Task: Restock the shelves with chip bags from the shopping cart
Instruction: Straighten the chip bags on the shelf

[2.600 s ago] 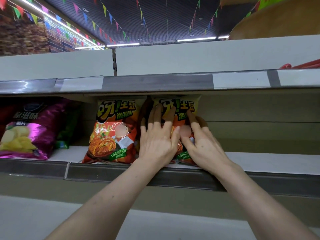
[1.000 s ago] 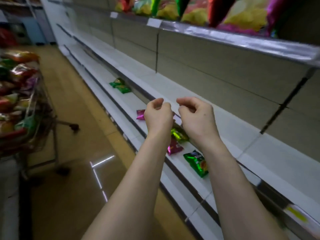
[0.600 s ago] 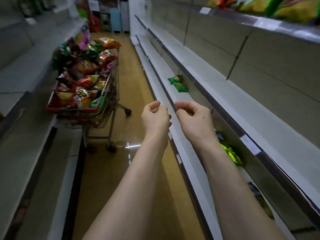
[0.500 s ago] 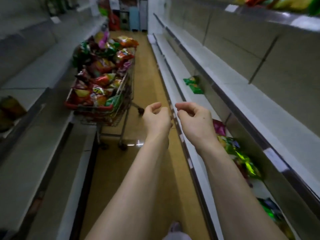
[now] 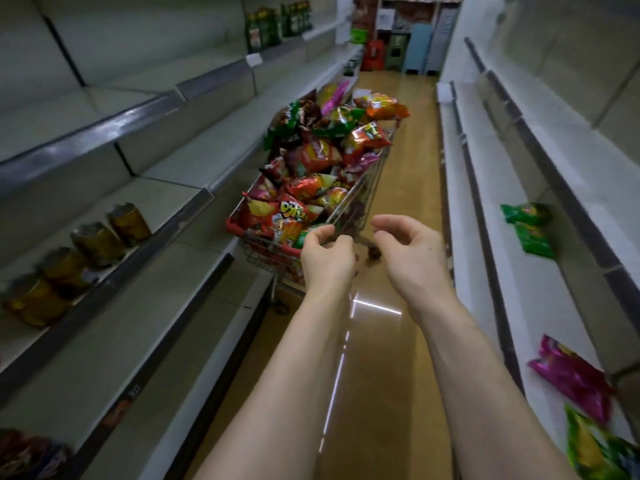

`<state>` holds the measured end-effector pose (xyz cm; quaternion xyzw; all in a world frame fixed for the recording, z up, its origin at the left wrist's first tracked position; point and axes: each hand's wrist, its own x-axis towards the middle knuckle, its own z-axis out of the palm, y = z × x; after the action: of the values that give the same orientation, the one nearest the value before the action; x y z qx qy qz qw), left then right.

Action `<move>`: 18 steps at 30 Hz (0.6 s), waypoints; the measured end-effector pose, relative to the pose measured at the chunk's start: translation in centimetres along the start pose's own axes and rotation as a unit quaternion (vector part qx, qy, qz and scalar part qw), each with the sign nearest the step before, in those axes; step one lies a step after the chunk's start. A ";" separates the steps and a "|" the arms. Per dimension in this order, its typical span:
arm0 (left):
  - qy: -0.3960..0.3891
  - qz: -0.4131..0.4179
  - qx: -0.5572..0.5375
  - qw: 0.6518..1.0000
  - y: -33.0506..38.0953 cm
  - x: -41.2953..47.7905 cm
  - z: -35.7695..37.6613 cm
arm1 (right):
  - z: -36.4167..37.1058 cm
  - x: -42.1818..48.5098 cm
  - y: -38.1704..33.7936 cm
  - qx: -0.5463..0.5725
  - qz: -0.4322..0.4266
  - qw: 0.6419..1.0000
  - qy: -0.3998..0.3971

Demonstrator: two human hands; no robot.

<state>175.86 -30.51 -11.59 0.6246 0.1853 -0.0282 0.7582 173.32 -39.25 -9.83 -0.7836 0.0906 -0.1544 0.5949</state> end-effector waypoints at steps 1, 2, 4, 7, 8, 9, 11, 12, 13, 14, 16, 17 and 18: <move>0.012 -0.004 0.005 1.000 0.1 0.9 0.2 | 0.5 1.1 0.4 0.001 0.005 1.000 -0.009; 0.024 -0.008 0.008 1.000 0.2 1.9 0.4 | 0.9 2.2 0.7 0.001 0.010 1.000 -0.018; 0.044 -0.011 0.002 0.999 0.5 3.8 0.6 | 1.9 4.2 1.2 0.008 0.015 0.999 -0.040; 0.062 -0.021 -0.009 0.998 0.9 7.2 0.6 | 3.5 7.4 1.9 0.012 0.023 0.998 -0.054; 0.067 -0.025 -0.012 0.997 1.0 8.4 0.5 | 4.1 8.4 2.1 0.009 0.025 0.998 -0.058; 0.072 -0.030 -0.015 0.997 1.0 9.7 0.4 | 4.8 9.5 2.4 0.007 0.028 0.998 -0.063; 0.080 -0.042 -0.022 0.996 1.2 12.5 0.4 | 6.4 11.7 2.9 0.007 0.034 0.997 -0.069; 0.081 -0.049 -0.026 0.995 1.3 14.0 0.4 | 7.2 12.9 3.1 0.006 0.036 0.997 -0.071; 0.081 -0.054 -0.027 0.995 1.5 15.6 0.5 | 8.0 14.1 3.5 0.003 0.039 0.997 -0.073; 0.079 -0.058 -0.026 0.995 1.6 17.2 0.5 | 8.8 15.4 3.8 -0.002 0.042 0.996 -0.074; 0.075 -0.067 -0.027 0.995 1.9 20.9 0.7 | 10.7 18.3 4.6 -0.012 0.052 0.996 -0.068; 0.072 -0.070 -0.027 0.995 2.1 23.0 0.8 | 11.7 19.9 4.9 -0.015 0.060 0.996 -0.063; 0.073 -0.073 -0.025 0.994 2.4 25.0 0.8 | 12.7 21.4 5.2 -0.018 0.071 0.996 -0.059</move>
<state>199.92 -26.07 -17.12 0.5905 0.2858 -0.0335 0.7540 198.05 -36.18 -15.08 -0.7936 0.1136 -0.0636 0.5943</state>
